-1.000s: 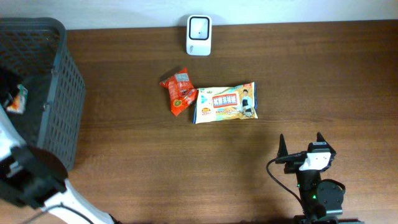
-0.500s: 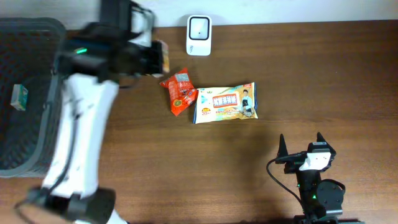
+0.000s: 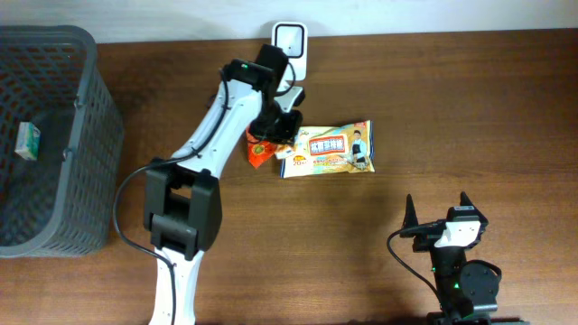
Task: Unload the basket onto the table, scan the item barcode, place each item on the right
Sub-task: 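Carry the orange tissue pack out and drop it on the wipes, then reach the left gripper into the basket and grasp the green tissue pack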
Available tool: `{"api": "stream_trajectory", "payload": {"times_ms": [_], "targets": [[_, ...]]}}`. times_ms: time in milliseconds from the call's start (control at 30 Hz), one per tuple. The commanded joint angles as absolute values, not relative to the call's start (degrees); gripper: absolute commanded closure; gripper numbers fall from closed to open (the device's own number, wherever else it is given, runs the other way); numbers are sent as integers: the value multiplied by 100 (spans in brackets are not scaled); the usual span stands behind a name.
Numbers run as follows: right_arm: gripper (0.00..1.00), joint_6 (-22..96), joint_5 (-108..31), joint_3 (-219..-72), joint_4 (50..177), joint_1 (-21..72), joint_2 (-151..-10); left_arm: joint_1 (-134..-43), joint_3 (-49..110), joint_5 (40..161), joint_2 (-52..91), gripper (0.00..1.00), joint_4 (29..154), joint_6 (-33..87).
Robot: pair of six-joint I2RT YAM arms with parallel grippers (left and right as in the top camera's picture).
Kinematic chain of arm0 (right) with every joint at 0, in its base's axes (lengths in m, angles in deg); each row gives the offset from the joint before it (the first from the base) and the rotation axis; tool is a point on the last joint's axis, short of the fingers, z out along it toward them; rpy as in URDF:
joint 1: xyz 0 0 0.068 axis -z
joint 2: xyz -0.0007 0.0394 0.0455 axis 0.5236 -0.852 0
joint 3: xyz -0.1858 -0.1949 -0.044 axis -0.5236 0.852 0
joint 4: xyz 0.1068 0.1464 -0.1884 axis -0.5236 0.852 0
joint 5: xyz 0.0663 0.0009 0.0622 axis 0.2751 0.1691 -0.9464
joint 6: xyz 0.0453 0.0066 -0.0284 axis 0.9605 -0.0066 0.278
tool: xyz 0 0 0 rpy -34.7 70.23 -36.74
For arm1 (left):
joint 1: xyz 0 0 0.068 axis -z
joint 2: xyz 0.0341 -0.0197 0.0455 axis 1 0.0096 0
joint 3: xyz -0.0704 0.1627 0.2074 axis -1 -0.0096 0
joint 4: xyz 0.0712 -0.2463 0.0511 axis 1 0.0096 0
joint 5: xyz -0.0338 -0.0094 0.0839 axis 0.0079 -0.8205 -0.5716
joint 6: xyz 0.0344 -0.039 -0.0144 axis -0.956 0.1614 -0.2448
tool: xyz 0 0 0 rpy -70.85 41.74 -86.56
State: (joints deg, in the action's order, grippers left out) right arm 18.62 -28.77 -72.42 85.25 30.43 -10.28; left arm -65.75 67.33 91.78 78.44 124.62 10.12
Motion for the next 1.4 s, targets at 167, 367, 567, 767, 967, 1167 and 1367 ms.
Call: {"api": "stream_trajectory", "payload": {"times_ms": [167,367,567,767,967,1167,1367], "targets": [[2,1864,-2885,-7201,8554,3084,-1000,-6188,6818,9057,7873,32,11763,1661],[2,1864,-2885,-7201,8554,3084,-1000,-6811,9519,7429,7873,1,13832,1663],[1,1864,-2885,-7201,8554,3084,-1000,-8784,13001,5770,7726,1,15358,2444],[1,1864,-2885,-7201,8554,3084,-1000,-11171,12660,5272,7626,4,15391,2299],[2,1864,-2885,-7201,8554,3084,-1000,-11890,10437,5582,7661,8,14746,2033],[2,1864,-2885,-7201,8554,3084,-1000,-11886,8383,5571,7858,10,12801,920],[1,1864,-2885,-7201,8554,3084,-1000,-11886,7275,5479,7864,11,11024,-404]]}}
